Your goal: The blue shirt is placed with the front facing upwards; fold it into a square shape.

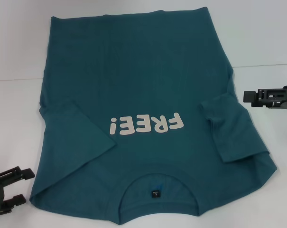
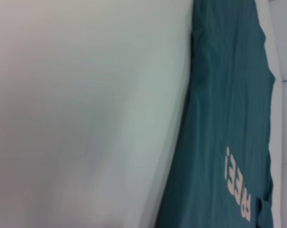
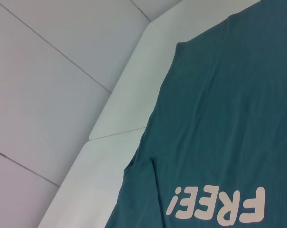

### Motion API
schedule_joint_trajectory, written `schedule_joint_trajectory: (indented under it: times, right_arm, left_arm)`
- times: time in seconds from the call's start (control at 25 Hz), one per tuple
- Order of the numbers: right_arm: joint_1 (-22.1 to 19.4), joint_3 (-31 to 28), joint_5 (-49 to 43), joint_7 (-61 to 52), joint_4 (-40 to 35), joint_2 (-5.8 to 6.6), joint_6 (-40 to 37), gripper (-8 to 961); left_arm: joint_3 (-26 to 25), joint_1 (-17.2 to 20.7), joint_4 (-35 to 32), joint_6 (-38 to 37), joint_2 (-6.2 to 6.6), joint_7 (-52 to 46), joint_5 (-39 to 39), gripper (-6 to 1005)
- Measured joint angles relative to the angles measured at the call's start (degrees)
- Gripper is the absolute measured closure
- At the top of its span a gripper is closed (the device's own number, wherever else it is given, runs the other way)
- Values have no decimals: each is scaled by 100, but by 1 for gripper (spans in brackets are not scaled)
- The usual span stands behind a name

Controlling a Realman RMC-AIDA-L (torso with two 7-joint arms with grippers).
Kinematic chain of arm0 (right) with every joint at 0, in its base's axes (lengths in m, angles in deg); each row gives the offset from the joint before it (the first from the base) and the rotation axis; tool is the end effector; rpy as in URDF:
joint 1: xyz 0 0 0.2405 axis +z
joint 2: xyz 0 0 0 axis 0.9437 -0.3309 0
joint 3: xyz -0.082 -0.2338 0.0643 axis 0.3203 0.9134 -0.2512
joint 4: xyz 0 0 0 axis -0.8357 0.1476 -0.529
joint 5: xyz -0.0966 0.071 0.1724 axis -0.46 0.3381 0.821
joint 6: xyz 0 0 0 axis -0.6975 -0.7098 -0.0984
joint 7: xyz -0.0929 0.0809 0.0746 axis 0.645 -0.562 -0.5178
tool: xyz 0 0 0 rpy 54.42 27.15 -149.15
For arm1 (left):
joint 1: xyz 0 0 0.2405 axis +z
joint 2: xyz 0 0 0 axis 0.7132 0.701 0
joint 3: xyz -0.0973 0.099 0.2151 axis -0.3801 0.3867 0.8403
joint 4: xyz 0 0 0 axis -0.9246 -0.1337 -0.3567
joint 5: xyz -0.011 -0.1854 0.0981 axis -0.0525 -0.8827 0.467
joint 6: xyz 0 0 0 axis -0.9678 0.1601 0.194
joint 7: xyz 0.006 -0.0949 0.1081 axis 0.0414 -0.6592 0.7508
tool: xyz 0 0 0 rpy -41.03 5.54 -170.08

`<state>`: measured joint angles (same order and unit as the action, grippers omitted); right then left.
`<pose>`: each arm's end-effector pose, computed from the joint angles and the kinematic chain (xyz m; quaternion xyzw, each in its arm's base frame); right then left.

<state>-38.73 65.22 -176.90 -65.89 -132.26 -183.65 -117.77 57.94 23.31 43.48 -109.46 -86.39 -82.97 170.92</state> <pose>0.2814 0.3590 0.1116 -0.7927 0.5419 0.2479 0.1285 -0.3626 0.2762 0.0381 -0.5415 -0.7901 -0.2642 0.1132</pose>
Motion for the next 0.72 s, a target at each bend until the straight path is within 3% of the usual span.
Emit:
schedule_joint_trajectory:
  times: [0.72]
  right_arm:
    - [-21,-10,0,5,-1,0,11,308]
  left_arm:
    - [142,-58,260,367,-17,-37,55,127]
